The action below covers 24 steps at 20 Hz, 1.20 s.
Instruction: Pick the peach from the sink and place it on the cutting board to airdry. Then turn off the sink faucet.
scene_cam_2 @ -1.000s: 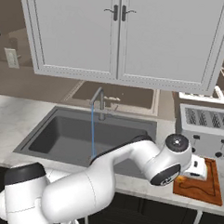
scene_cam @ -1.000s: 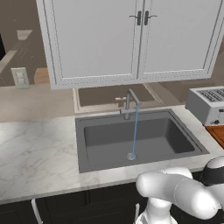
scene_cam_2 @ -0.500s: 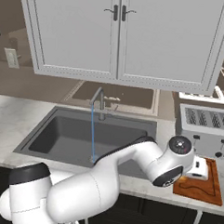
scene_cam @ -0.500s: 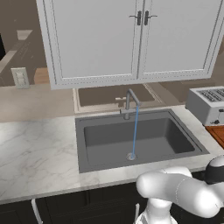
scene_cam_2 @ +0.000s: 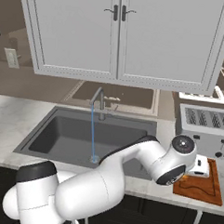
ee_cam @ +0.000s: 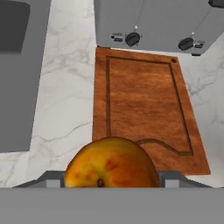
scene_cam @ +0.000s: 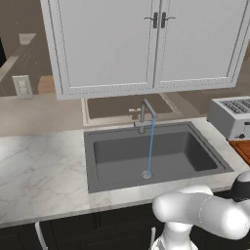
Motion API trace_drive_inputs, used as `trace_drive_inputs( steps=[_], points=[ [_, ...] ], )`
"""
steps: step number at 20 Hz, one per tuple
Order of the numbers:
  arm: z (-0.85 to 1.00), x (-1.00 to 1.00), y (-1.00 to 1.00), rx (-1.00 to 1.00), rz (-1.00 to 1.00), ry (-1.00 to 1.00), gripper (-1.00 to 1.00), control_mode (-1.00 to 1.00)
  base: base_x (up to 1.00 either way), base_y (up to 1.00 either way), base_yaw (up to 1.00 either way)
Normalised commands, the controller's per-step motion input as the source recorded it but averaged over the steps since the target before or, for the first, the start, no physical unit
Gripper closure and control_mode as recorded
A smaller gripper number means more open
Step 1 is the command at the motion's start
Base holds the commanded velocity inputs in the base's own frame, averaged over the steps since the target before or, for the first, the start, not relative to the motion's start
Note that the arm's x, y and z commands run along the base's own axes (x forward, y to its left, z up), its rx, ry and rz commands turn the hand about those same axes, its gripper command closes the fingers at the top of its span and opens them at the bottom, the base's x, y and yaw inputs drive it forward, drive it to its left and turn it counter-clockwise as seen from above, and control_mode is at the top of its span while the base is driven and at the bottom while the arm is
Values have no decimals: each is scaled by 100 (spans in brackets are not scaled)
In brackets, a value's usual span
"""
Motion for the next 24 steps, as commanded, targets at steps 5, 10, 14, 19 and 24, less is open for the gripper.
trace_drive_inputs(
  steps=[5,10,14,19,24],
  points=[
    [-13,8,-4,0,2,1,100,-100,0,0,0],
    [-18,7,-5,0,1,3,100,-100,0,0,0],
    [-15,4,-8,0,1,1,100,-100,0,0,0],
    [-9,7,-8,0,1,1,100,-100,0,0,0],
    [-6,6,-7,0,2,0,100,-100,0,0,0]
  ],
)
